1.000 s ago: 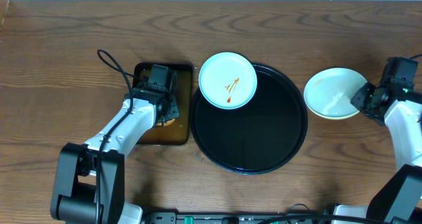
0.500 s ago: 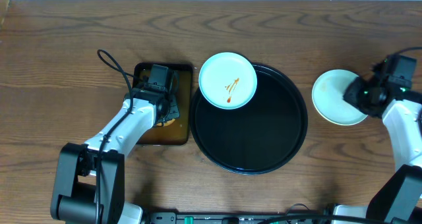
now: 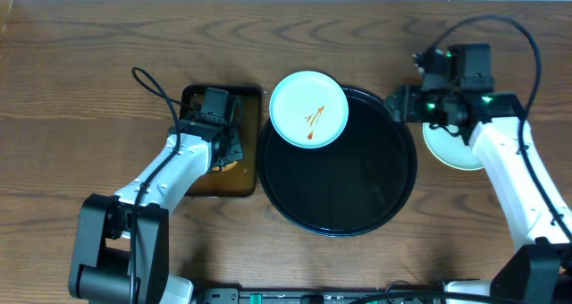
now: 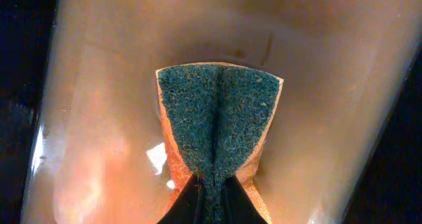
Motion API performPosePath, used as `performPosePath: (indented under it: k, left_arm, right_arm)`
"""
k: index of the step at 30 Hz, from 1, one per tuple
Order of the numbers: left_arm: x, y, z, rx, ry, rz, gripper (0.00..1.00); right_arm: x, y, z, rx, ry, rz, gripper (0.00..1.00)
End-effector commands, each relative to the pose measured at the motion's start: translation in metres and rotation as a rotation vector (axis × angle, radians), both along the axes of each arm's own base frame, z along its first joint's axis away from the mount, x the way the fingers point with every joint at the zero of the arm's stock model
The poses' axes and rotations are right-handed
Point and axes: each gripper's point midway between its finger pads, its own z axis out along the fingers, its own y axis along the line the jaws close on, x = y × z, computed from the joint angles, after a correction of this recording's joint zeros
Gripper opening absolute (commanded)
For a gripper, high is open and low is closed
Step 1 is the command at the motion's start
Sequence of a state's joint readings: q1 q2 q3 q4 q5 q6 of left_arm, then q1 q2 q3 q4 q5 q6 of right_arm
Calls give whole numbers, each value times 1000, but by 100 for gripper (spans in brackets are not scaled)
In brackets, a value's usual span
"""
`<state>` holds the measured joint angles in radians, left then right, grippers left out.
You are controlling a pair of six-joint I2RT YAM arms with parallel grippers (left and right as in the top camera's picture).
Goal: Clean dirty plates on tray and stack at the side
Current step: 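Grasp the sauce-stained plate with the right gripper and pull it to tray center, then bring the sponge in the left gripper over the sauce-stained plate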
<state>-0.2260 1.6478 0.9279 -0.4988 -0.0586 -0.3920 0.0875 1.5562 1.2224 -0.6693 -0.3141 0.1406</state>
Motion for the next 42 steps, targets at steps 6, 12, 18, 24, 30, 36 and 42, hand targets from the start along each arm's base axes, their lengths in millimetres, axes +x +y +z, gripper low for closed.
performPosePath:
  k: [6,12,18,24,30,36,42]
  left_arm:
    - [-2,2,-2,9,11,-1,9]
    - [-2,2,-2,9,11,-1,9]
    - [-2,2,-2,9,11,-1,9]
    - [-2,2,-2,9,12,-1,9]
    - [-2,2,-2,9,12,-1,9]
    - [-3,3,-3,10,15,-1,8]
    - [-4,3,-3,10,18,-2,8]
  right_arm:
    - [12,41,-43,-47,56,39,65]
    - [19,73,-90,-2,129,64,59]
    - [18,95,-122,26,181,78,47]
    - [18,93,-142,19,220,48,31]
    - [10,95,-148,13,255,49,2]
    - [-6,87,-152,-14,326,45,1]
    - [-29,59,-147,-148,398,-7,1]
